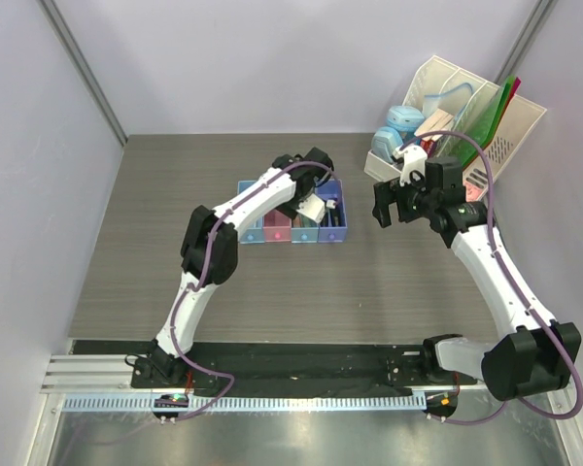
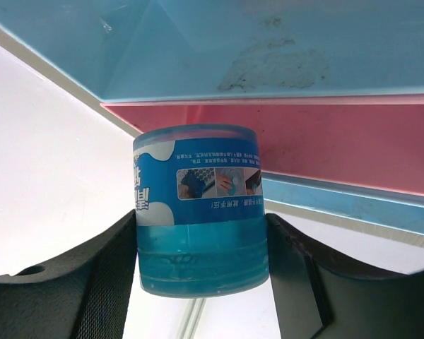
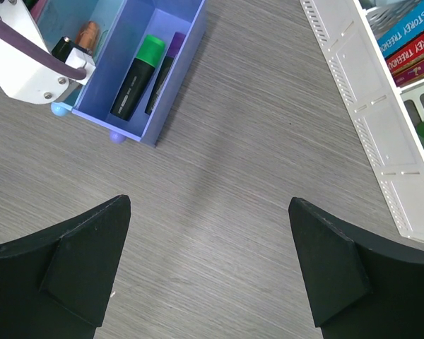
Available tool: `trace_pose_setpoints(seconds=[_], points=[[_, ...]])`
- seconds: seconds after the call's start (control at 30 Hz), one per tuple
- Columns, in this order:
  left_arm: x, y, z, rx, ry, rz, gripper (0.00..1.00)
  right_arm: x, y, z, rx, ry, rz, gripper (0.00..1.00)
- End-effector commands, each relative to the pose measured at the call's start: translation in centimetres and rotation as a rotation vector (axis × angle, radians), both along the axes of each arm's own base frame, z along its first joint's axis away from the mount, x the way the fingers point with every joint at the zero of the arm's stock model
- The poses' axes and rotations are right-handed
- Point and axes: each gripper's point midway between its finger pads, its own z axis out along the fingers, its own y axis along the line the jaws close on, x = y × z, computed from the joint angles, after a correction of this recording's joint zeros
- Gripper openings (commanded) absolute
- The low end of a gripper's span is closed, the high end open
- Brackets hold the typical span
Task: Sort the stationery into containers
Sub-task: Place the stationery in the storage box.
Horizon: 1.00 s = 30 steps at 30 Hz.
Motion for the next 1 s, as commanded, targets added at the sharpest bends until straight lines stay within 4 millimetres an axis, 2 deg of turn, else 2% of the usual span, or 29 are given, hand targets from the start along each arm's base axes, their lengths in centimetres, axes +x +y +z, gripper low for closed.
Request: trace_pose_setpoints(seconds=[0.0,0.6,0.87,0.97], points=[[0.6,0.3,1.5,0.113,-0.057,-0.045,0.0,0.1,0.1,1.7,0.007,-0.077,0.01,1.0],[-0.6,-0.2,-0.6,0.236,-0.018,-0.102,0.0,-0.2,0.3,1.3,0.011,-0.074,0.024,1.0],[-0.5,0.5,0.2,0.309,-0.03,-0.114,0.0,-0.2,0.4,1.3,0.015,-0.074,0.027,1.0],[-1.2,0.8,0.4,0.322,0.002,-0.122,0.0,-0.3,0.4,1.3,0.015,-0.076,0.027,1.0]])
